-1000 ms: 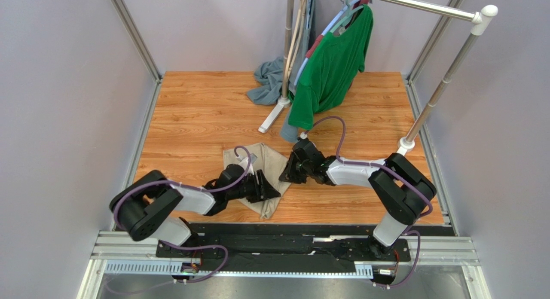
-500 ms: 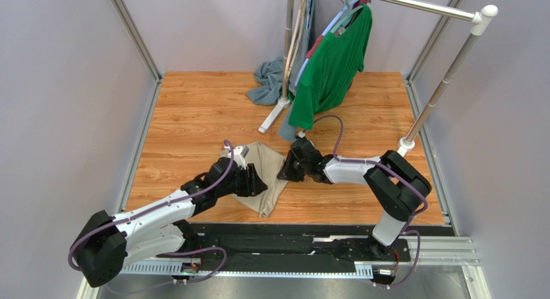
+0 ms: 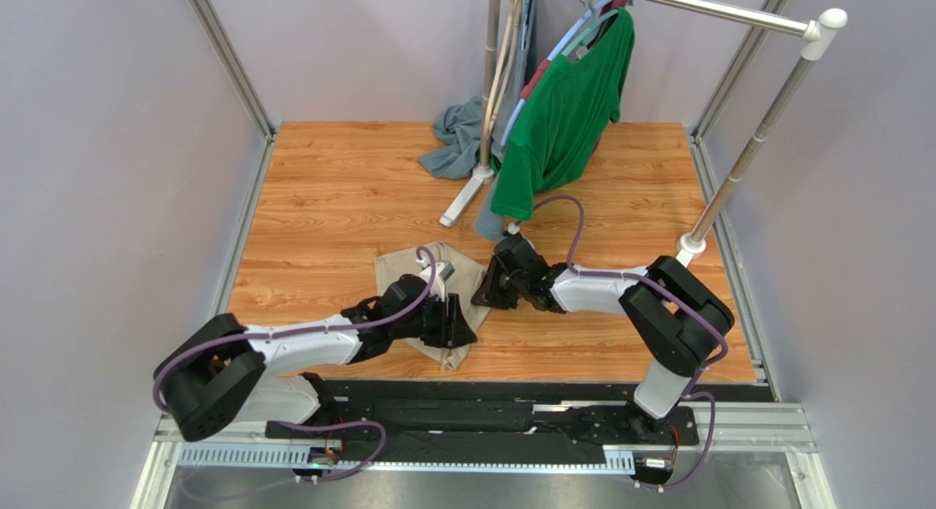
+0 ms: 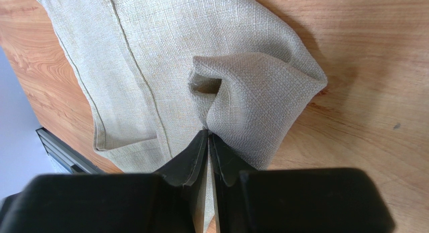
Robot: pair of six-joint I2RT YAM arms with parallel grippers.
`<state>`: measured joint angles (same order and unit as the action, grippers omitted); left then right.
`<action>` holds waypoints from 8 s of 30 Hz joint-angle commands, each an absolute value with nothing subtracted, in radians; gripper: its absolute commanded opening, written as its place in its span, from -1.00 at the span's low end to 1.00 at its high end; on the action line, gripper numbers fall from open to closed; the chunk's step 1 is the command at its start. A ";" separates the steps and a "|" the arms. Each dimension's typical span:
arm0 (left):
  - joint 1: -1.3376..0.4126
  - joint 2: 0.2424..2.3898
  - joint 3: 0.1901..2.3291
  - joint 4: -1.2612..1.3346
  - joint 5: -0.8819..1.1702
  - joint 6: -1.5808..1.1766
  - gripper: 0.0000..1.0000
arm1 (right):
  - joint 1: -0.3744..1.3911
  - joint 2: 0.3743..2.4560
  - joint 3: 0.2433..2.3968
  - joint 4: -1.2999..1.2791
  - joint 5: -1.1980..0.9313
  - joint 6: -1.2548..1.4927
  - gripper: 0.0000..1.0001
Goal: Fold the napkin, place the utensils inside, and roll it up
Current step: Roll the napkin with the utensil
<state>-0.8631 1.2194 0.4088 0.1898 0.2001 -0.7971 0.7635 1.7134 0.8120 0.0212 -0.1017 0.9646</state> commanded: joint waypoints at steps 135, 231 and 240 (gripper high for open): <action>-0.902 1.270 0.192 0.213 0.166 -0.985 -0.32 | 0.742 1.683 0.690 0.092 -0.083 1.012 -0.16; -1.092 1.713 0.827 -0.202 -0.325 -0.778 -0.22 | 0.744 1.589 0.764 -0.118 0.052 0.999 -0.60; -1.008 1.703 0.738 -0.111 -0.177 -0.769 -0.51 | 0.723 1.546 0.762 -0.123 0.038 0.986 -0.22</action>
